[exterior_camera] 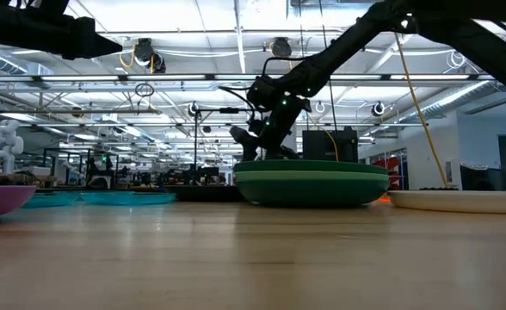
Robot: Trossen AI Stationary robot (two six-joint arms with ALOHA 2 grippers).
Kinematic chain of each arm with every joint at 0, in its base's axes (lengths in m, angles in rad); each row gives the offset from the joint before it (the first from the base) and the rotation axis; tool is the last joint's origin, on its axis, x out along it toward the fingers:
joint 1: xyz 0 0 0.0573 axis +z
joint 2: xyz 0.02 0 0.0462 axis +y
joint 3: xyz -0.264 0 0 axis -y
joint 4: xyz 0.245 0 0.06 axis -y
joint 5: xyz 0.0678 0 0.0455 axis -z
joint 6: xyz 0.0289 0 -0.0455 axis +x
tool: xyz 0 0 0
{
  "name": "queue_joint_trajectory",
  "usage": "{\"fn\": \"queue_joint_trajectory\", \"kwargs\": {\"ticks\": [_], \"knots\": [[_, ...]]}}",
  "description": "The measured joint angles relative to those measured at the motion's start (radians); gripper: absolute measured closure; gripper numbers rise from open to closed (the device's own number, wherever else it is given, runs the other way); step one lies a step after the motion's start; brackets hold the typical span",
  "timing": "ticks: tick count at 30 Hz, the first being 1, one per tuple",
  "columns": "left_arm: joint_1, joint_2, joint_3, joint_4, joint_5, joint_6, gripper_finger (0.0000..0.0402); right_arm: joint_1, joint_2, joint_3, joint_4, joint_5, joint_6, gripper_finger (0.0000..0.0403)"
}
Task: Stack plastic plates
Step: Stack the black plate on the green plate
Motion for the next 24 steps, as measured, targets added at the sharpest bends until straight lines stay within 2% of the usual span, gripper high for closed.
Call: {"fn": "queue_joint_trajectory", "kwargs": {"ticks": [12, 19, 24], "knots": [[0.0, 0.0, 0.0, 0.0, 0.0, 0.004, 0.033, 0.044, 0.006, 0.001, -0.078, 0.041, -0.03, 0.0204], [0.0, 0.0, 0.0, 0.0, 0.0, 0.004, 0.033, 0.05, 0.059, 0.001, -0.075, 0.035, -0.056, 0.0204], [0.0, 0.0, 0.0, 0.0, 0.0, 0.005, 0.033, 0.05, 0.063, 0.001, -0.065, -0.01, -0.058, 0.0209]]}}
